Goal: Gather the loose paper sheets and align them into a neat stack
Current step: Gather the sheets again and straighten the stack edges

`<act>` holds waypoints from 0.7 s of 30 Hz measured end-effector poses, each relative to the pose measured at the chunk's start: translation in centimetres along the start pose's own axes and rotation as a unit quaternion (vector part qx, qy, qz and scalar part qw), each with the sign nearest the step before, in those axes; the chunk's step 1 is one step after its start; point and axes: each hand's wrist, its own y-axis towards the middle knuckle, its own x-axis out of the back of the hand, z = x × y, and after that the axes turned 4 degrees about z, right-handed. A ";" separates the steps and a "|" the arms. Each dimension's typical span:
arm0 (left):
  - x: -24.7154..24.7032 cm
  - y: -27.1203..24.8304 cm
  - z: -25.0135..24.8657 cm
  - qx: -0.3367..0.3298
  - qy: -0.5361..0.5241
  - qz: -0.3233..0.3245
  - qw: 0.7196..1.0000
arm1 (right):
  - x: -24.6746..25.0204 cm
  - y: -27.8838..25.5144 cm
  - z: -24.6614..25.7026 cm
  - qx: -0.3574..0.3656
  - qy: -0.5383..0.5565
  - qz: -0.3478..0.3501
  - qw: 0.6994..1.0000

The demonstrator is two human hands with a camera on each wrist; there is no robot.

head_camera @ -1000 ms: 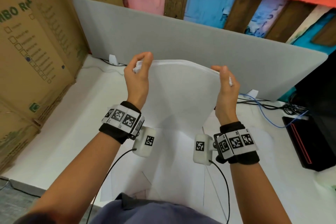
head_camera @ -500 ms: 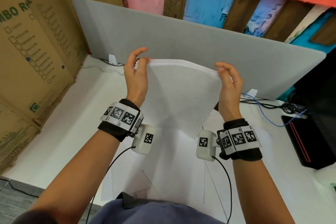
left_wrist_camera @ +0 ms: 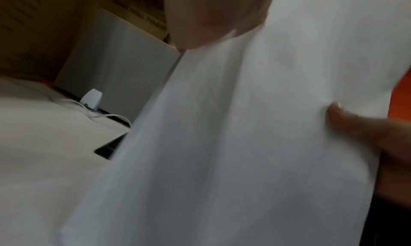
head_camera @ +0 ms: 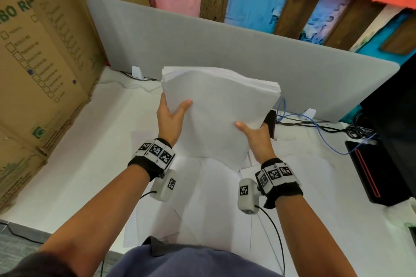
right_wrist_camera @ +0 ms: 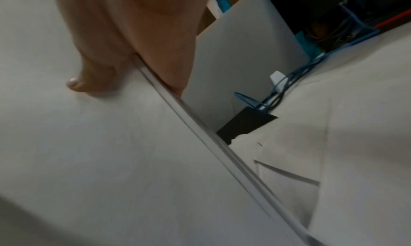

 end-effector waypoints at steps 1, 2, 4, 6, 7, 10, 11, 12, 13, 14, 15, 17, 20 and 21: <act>-0.2 0.2 -0.4 -0.013 -0.008 -0.013 1.000 | -0.3 -0.3 0.8 0.014 0.006 -0.006 1.000; -0.4 0.4 -1.1 -0.032 -0.017 -0.023 0.999 | -0.5 -0.4 1.4 0.031 0.014 -0.013 0.999; -0.5 0.7 -2.5 -0.068 -0.035 -0.027 0.997 | -0.6 -0.5 2.3 0.063 0.032 -0.016 0.997; -0.2 0.9 -3.0 -0.088 -0.037 -0.015 0.995 | -0.6 -0.5 3.0 0.079 0.042 -0.013 0.996; 0.1 0.9 -2.9 -0.092 -0.029 -0.014 0.995 | -0.6 -0.4 3.3 0.083 0.046 -0.011 0.995; 1.1 1.0 -2.1 -0.086 -0.016 -0.023 0.996 | -0.5 -0.2 3.0 0.084 0.043 -0.002 0.996; 1.4 1.0 -1.7 -0.076 -0.018 -0.019 0.997 | -0.5 -0.2 2.7 0.080 0.040 0.001 0.996; 1.6 1.0 -1.3 -0.061 -0.015 -0.010 0.998 | -0.5 -0.2 2.2 0.071 0.033 0.004 0.997; 1.6 0.9 -0.8 -0.046 -0.009 0.001 0.999 | -0.6 -0.2 1.7 0.061 0.023 0.009 0.998; 1.6 0.8 -0.4 -0.030 -0.006 0.011 0.999 | -0.7 -0.2 1.1 0.047 0.014 0.017 0.999; 1.6 0.7 -0.2 -0.017 -0.010 0.016 1.000 | -0.9 -0.2 0.7 0.036 0.009 0.022 0.999; 1.5 0.8 -0.3 -0.009 -0.018 0.012 1.000 | -1.0 -0.2 0.8 0.028 0.013 0.019 0.999; 1.7 1.2 -1.3 -0.029 -0.034 0.015 0.999 | -0.5 0.0 2.3 0.050 0.017 0.016 0.998; 1.8 1.2 -1.6 -0.038 -0.040 0.020 0.998 | -0.2 0.1 2.6 0.061 0.016 0.021 0.998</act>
